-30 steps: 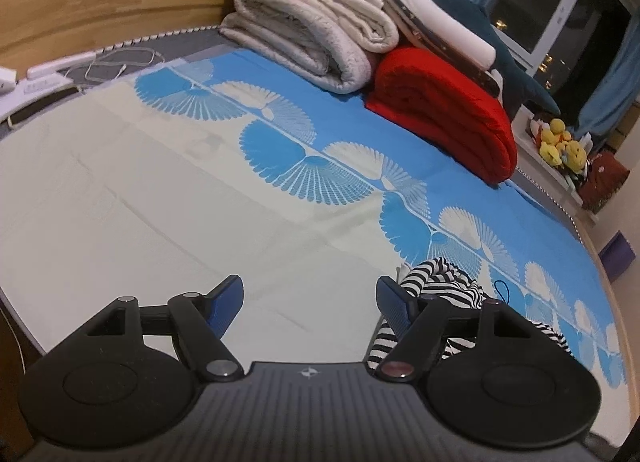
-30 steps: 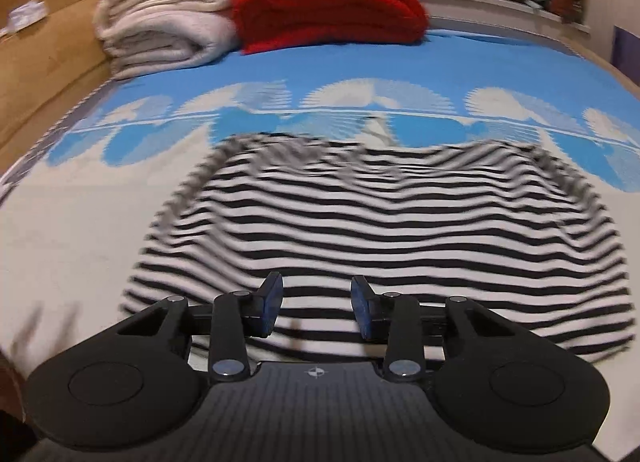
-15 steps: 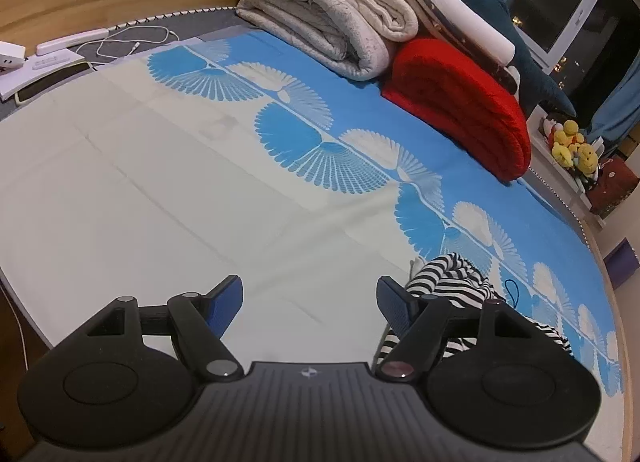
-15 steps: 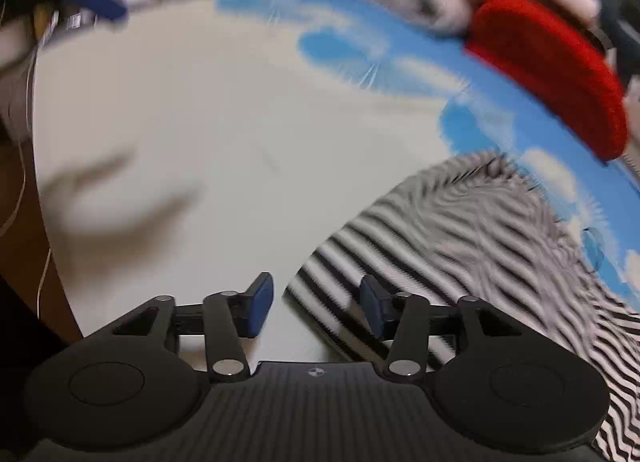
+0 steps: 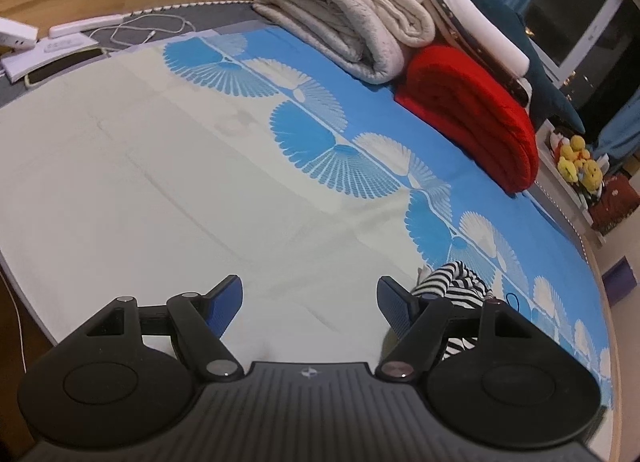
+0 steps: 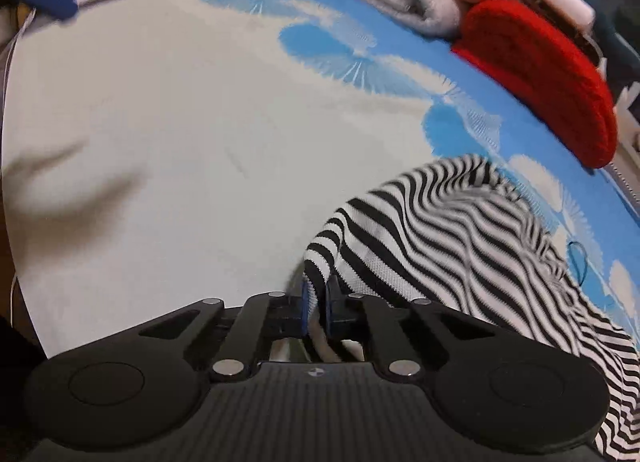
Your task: Fold small clothes
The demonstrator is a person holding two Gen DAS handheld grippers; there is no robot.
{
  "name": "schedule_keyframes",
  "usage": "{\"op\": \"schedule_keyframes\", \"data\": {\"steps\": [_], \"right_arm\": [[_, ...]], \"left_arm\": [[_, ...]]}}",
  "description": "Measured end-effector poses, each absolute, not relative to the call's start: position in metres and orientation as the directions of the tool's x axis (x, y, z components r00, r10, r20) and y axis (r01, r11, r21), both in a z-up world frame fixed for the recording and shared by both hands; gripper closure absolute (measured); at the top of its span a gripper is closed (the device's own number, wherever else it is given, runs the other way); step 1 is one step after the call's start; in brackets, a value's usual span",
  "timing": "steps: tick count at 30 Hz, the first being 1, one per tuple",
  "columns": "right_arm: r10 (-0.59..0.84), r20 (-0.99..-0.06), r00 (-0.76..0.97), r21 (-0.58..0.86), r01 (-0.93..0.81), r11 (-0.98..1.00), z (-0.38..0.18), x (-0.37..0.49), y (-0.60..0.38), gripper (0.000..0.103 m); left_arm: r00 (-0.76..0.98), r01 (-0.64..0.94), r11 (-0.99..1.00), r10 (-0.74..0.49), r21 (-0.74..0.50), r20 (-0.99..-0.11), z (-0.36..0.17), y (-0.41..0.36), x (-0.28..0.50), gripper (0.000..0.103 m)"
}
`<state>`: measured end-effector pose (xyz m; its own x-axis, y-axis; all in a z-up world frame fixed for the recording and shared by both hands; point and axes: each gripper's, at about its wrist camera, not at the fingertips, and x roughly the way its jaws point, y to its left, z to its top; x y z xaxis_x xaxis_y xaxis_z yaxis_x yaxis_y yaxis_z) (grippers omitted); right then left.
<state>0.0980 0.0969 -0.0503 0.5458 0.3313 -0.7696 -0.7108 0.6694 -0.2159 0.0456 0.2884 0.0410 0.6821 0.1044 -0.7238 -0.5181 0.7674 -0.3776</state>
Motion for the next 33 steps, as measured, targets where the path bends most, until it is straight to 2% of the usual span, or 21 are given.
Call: {"op": "schedule_keyframes", "data": {"steps": [6,15,22,27,30,31,33], "right_arm": [[0.378,-0.711,0.592,-0.268,-0.726,0.634,-0.024,0.078,0.099,0.097],[0.423,-0.699,0.577,-0.043,-0.624,0.78,0.008,0.108,0.064,0.098],[0.447,-0.558,0.699,0.271,-0.355,0.895,0.067,0.134,-0.071,0.098],[0.286,-0.486,0.826,0.464,-0.033,0.885,0.073,0.114,-0.222,0.098],[0.117,-0.527,0.842,0.499,0.194,0.845,0.05,0.093,-0.304,0.098],[0.064,-0.572,0.817,0.484,0.273,0.832,0.038,0.09,-0.326,0.098],[0.005,-0.735,0.678,0.413,0.442,0.796,0.002,0.09,-0.366,0.097]], "left_arm": [[0.683,-0.507,0.773,0.093,-0.38,-0.724,0.041,0.278,0.052,0.024],[0.676,-0.474,0.812,0.088,-0.34,-0.732,0.041,0.249,0.065,0.024],[0.672,-0.428,0.849,0.069,-0.311,-0.737,0.041,0.21,0.085,0.024],[0.675,-0.362,0.885,0.032,-0.293,-0.737,0.039,0.166,0.103,0.024],[0.665,-0.316,0.907,0.003,-0.278,-0.746,0.034,0.133,0.118,0.024],[0.661,-0.3,0.914,-0.006,-0.272,-0.75,0.031,0.122,0.123,0.024],[0.65,-0.259,0.933,-0.024,-0.252,-0.76,0.027,0.095,0.134,0.024]]}}
